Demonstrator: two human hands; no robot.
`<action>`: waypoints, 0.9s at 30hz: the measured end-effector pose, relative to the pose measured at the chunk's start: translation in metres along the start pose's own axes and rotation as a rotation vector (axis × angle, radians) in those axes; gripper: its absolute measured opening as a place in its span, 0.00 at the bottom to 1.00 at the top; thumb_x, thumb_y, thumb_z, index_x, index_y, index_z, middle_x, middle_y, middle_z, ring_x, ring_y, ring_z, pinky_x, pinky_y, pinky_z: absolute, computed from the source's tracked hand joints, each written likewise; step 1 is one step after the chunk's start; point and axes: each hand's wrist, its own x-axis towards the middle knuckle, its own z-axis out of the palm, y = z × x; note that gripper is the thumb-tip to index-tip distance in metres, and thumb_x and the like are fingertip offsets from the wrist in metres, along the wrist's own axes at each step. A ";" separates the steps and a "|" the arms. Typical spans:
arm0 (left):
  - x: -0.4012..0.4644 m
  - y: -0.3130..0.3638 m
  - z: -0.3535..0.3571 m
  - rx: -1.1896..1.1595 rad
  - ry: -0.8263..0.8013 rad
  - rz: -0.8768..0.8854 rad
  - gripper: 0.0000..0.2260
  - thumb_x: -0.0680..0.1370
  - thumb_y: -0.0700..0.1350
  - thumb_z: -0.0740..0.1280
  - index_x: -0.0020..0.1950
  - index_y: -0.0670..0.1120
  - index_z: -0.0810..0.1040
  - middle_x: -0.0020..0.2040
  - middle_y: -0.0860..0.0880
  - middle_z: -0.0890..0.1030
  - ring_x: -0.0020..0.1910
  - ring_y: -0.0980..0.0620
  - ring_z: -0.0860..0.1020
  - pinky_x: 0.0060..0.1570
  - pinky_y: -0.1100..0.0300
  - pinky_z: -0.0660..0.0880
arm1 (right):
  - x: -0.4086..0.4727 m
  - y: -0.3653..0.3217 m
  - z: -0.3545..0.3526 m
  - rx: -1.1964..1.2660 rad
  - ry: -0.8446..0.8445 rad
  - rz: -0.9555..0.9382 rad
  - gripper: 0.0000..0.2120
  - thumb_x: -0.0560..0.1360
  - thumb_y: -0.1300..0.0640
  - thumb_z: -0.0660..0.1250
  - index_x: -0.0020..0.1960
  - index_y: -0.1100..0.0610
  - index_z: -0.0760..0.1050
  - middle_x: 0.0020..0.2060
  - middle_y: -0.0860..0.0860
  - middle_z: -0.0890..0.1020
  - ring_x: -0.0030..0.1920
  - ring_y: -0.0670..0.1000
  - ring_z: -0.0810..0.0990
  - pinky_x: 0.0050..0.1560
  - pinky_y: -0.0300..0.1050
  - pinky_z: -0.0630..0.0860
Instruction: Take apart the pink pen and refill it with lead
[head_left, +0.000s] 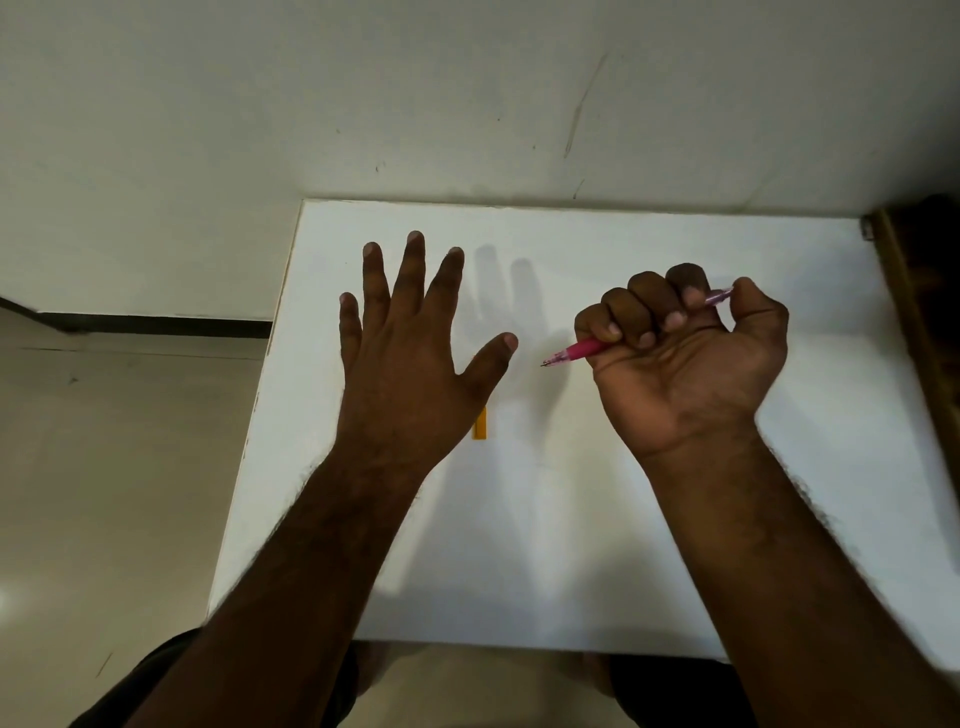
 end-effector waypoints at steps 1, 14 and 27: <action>0.000 0.000 0.000 -0.007 -0.002 -0.005 0.36 0.77 0.68 0.59 0.81 0.53 0.55 0.82 0.50 0.48 0.81 0.46 0.40 0.76 0.38 0.45 | 0.000 0.001 0.000 0.004 -0.001 0.000 0.20 0.79 0.44 0.47 0.35 0.55 0.62 0.28 0.49 0.61 0.28 0.50 0.57 0.35 0.44 0.62; 0.000 -0.002 0.000 -0.014 -0.011 -0.009 0.36 0.77 0.67 0.60 0.81 0.53 0.55 0.82 0.50 0.50 0.81 0.46 0.41 0.76 0.40 0.45 | 0.002 0.002 -0.001 -0.016 0.000 -0.004 0.20 0.79 0.45 0.47 0.35 0.55 0.63 0.28 0.49 0.61 0.28 0.50 0.57 0.35 0.44 0.62; 0.001 -0.001 0.000 -0.028 -0.012 -0.011 0.37 0.77 0.66 0.61 0.81 0.53 0.51 0.82 0.50 0.50 0.81 0.47 0.41 0.77 0.41 0.46 | 0.001 0.002 -0.004 -0.028 -0.009 0.001 0.19 0.79 0.45 0.47 0.35 0.55 0.62 0.28 0.49 0.61 0.29 0.50 0.57 0.35 0.44 0.62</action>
